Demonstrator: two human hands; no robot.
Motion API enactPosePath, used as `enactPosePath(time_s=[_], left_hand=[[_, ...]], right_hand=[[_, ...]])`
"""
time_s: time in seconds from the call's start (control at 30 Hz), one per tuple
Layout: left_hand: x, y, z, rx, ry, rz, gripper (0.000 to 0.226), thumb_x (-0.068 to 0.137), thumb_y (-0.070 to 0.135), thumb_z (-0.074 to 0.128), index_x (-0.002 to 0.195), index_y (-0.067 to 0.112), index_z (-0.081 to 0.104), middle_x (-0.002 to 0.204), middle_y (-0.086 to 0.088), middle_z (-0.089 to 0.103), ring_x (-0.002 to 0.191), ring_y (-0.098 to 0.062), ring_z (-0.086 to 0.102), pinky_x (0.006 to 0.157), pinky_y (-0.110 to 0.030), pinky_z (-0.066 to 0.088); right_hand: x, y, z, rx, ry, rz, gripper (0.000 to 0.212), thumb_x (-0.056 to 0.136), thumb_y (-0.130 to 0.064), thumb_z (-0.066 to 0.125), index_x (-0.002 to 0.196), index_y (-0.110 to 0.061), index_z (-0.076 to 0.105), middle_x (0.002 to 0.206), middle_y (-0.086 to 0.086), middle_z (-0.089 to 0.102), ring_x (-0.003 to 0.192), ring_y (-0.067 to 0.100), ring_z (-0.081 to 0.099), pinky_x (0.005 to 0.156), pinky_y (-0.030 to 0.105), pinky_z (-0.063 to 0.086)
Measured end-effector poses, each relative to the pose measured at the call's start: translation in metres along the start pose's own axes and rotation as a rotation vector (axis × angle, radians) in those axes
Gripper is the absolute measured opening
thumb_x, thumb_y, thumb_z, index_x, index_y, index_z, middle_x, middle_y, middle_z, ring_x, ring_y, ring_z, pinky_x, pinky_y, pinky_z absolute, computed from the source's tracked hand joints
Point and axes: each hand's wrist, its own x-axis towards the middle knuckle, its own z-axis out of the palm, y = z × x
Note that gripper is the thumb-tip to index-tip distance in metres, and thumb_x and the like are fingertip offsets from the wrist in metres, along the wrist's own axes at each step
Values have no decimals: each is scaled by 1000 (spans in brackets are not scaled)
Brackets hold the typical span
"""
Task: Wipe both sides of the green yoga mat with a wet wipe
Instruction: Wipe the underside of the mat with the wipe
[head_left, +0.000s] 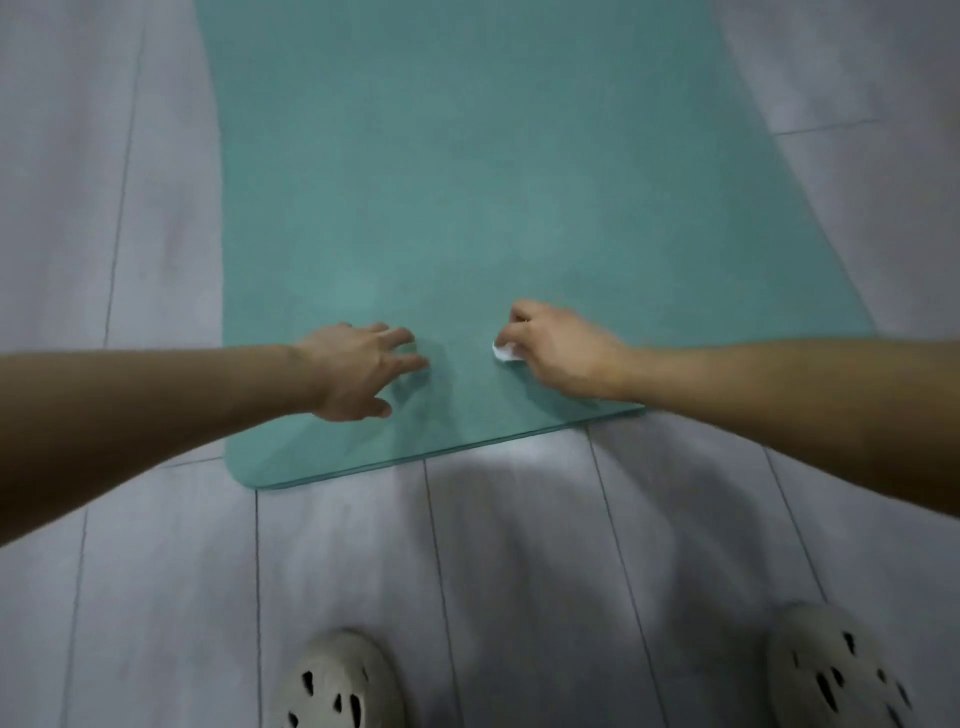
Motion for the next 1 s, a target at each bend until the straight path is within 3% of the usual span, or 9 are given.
enactPosePath(time_s=[0.17,0.23,0.33,0.37,0.5,0.57,0.7,0.8,1.0], left_hand=[[17,-11,37,83,141,122,95,84,68,71,159,31,27,154,-6,32,135,-27,44,99,-42,54],[23,-15,44,82,207,133,97,78,69,75,156,31,32,150,-6,36,132,-27,45,95,-42,55],[27,-23,44,58,268,166,99,72,72,79,154,32,40,145,-4,42,127,-27,49,89,-39,55],[28,-26,45,54,284,175,99,70,73,80,152,32,42,143,-3,44,125,-26,50,87,-39,55],[21,-26,54,23,337,180,95,74,72,79,154,33,45,147,-2,46,130,-26,51,88,-37,54],[19,-26,58,17,365,184,93,78,70,77,157,32,45,152,-4,46,134,-27,50,93,-39,54],[17,-30,66,0,361,164,93,83,69,73,160,28,42,157,-8,42,138,-31,47,104,-44,51],[11,-27,72,-3,352,115,91,86,70,69,161,29,38,160,-9,37,141,-31,45,107,-46,51],[-6,-18,80,-72,352,-148,94,80,81,65,156,32,40,150,-11,43,131,-35,51,96,-49,53]], right_hand=[[-26,-22,65,229,588,661,21,100,-13,59,113,-13,76,98,-1,53,86,23,57,85,43,54],[-31,-82,96,264,622,459,22,97,-4,62,115,-8,73,97,1,52,85,20,51,81,41,52],[-40,-132,112,146,372,-72,34,89,2,66,121,-8,72,101,11,58,89,29,56,75,41,52],[-39,-114,107,134,402,-38,32,91,-1,64,121,-9,74,97,12,58,85,31,56,72,43,54],[-60,-15,73,112,708,606,27,100,-16,57,118,-13,76,92,9,53,75,28,54,71,49,55],[-57,-23,78,124,808,751,23,100,-14,58,115,-12,76,93,6,50,74,24,50,73,48,55],[-31,-123,119,155,552,149,25,92,1,63,113,-7,73,92,10,49,78,29,49,65,47,50],[-28,-98,104,86,451,-88,21,97,-5,62,114,-11,73,97,10,54,83,29,53,64,45,51],[-6,25,44,69,738,591,29,95,-18,46,109,-13,72,110,14,59,97,41,62,85,45,55]])
